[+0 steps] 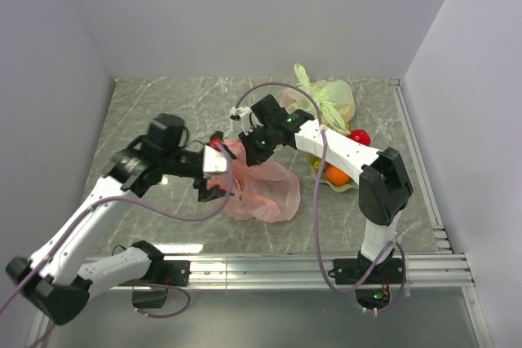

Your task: Place the fake fruits into the plastic bag and tie a complex knot

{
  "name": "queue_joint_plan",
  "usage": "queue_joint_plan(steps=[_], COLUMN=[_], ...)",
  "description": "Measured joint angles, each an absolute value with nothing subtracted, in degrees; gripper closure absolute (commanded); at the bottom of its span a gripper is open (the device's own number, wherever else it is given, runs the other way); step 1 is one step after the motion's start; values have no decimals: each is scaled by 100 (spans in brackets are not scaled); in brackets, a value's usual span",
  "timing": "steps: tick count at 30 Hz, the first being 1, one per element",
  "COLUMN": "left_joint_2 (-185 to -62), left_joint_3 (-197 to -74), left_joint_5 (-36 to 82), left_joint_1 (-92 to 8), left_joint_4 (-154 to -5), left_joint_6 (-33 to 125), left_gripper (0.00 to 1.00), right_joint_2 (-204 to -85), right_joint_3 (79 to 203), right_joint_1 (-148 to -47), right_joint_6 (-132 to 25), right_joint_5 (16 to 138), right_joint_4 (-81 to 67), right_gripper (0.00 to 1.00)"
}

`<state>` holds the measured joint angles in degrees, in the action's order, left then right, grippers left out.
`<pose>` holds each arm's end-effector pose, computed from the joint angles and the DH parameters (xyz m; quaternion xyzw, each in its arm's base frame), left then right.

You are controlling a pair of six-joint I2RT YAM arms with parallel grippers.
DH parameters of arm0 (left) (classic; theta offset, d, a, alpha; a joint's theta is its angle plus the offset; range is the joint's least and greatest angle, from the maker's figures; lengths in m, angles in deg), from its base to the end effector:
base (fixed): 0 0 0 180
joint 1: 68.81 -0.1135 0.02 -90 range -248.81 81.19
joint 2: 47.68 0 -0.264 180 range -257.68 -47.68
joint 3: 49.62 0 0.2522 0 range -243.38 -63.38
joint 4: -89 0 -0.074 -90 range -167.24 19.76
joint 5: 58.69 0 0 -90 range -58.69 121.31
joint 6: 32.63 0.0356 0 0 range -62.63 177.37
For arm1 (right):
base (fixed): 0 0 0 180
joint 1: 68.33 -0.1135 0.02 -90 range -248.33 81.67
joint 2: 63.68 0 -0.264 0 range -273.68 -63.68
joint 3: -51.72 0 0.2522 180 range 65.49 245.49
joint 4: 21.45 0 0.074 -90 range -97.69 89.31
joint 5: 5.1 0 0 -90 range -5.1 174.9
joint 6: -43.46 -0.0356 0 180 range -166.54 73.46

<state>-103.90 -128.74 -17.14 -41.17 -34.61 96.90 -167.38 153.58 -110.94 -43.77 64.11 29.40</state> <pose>0.1533 -0.1103 0.3772 0.6062 0.5617 -0.3148 0.4668 0.2856 0.2798 0.2766 -0.4127 0.8375 0.2679 0.2375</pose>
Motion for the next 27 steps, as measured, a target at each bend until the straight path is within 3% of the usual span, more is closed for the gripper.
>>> queue_joint_plan(steps=[5, 8, 11, 12, 14, 15, 18, 19, 23, 24, 27], left_joint_2=[-11149, -11588, -11835, -11885, -11907, -11890, -11734, -11623, -11219, -11133, -10873], left_joint_3=[-12804, -12586, -11976, -11755, -11381, -11226, -11003, -10962, -10903, -10883, -10870], left_joint_5=[-861, -437, -4, 120, 284, 330, 422, 435, 474, 479, 446], left_joint_1=[-3000, -2710, -2694, -2696, -2683, -2670, -2644, -2644, -2635, -2635, -2631], left_joint_4=[-3069, -2901, -2650, -2488, -2199, -2033, -1762, -1708, -1668, -1660, -1592], left_joint_6=[10488, 10886, 11325, 11467, 11694, 11821, 12125, 12258, 12702, 12746, 12632], left_gripper=[1, 6, 26, 41, 55, 68, 90, 92, 90, 77, 54], right_joint_2=[-16996, -16996, -16996, -16996, -17013, -17064, -17322, -17420, -17792, -17868, -17942], right_joint_3=[15461, 15524, 15546, 15548, 15587, 15684, 16112, 16241, 16543, 16573, 16534], right_joint_1=[-10880, -10817, -10729, -10677, -10504, -10375, -9977, -9864, -9656, -9660, -9700], right_joint_6=[-4620, -4679, -4663, -4646, -4591, -4559, -4486, -4458, -4399, -4388, -4368], right_joint_5=[6155, 6076, 6035, 6022, 6015, 6013, 6017, 6015, 5923, 5888, 5906], right_joint_4=[3160, 3265, 3287, 3307, 3394, 3464, 3534, 3541, 3661, 3700, 3739], right_gripper=[100, 100, 100, 100, 100, 100, 100, 100, 100, 100, 100])
